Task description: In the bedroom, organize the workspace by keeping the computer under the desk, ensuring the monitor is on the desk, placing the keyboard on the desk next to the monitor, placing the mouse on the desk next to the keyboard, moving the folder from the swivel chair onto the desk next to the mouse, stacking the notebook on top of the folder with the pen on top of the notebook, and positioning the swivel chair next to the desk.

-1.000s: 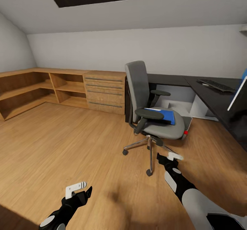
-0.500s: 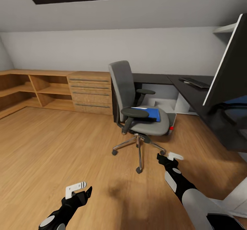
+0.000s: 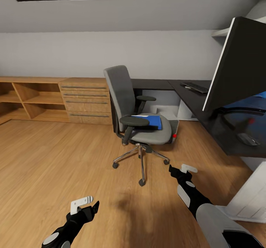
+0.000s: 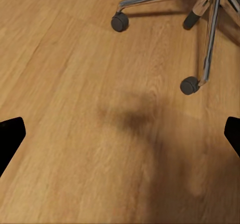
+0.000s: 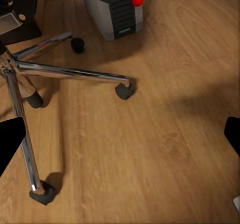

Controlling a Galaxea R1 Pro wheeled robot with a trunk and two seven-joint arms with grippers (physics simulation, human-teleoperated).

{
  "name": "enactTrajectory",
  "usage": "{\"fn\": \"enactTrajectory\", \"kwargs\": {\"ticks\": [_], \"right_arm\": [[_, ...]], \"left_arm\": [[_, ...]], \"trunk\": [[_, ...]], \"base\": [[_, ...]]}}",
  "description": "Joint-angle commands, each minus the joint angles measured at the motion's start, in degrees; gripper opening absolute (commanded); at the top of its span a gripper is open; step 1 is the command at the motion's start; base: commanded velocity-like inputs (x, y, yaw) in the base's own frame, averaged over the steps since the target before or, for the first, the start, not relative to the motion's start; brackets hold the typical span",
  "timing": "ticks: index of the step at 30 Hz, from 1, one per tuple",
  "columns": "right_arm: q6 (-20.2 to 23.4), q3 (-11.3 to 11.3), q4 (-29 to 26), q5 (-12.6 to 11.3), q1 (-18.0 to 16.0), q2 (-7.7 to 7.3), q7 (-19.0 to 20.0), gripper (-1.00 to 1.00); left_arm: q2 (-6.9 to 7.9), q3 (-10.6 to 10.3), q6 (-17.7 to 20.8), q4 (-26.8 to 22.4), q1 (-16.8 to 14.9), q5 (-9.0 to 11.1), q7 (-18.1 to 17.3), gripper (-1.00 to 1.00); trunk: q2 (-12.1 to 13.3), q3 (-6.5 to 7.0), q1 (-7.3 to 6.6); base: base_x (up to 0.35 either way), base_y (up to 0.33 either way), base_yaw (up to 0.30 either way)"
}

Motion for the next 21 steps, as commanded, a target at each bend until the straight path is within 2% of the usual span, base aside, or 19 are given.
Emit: {"fn": "enactTrajectory", "kwargs": {"ticks": [1, 21], "right_arm": [[-0.25, -0.23, 0.03, -0.31, -0.03, 0.05, 0.07, 1.0], [-0.25, -0.24, -0.2, -0.75, -0.03, 0.08, 0.05, 1.0]], "left_arm": [[0.01, -0.06, 0.19, -0.1, 0.0, 0.6, 0.49, 1.0], [0.08, -0.04, 0.19, -0.22, 0.0, 0.57, 0.27, 1.0]], "trunk": [[-0.02, -0.04, -0.01], [-0.02, -0.04, -0.01]], "base": [[0.0, 0.0, -0.044], [0.0, 0.0, -0.003]]}}
